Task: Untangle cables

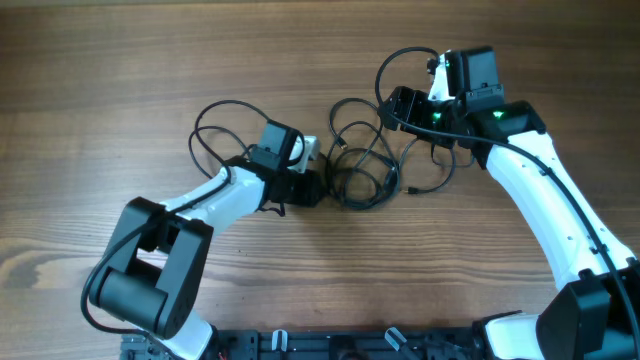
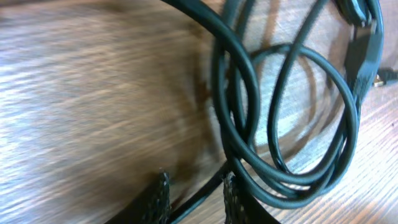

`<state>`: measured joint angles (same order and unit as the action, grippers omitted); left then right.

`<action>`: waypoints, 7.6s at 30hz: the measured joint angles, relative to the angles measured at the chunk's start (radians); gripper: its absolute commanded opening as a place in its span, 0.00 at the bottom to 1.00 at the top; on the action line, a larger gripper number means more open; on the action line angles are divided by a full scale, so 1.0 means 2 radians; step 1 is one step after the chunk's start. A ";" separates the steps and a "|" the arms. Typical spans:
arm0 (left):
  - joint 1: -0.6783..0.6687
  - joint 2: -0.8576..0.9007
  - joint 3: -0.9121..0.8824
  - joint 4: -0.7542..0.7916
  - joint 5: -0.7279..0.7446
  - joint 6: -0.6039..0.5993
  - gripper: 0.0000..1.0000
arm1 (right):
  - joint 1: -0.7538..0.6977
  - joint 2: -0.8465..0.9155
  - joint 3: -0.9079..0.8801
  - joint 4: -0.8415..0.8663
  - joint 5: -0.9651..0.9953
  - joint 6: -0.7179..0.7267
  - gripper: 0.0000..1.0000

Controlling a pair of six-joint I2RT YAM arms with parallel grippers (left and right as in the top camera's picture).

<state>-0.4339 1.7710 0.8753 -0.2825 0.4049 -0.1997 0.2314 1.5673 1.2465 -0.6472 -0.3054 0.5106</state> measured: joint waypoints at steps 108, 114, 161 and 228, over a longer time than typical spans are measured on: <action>0.069 -0.109 -0.019 -0.189 -0.019 -0.123 0.27 | 0.131 0.000 0.000 -0.034 -0.024 -0.101 0.89; 0.068 -0.138 -0.019 -0.235 0.033 0.021 0.45 | 0.131 0.000 0.000 -0.035 -0.024 -0.099 0.90; -0.037 -0.035 -0.019 -0.145 -0.006 0.076 0.28 | 0.131 0.000 0.000 -0.044 -0.024 -0.087 0.89; 0.130 -0.180 -0.007 -0.138 0.234 -0.083 0.04 | 0.175 0.000 0.000 -0.043 -0.053 -0.179 0.87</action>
<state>-0.1730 1.4113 0.8619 -0.5575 0.8726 -0.3649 0.5819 1.5673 1.2465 -0.7322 -0.4114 0.1524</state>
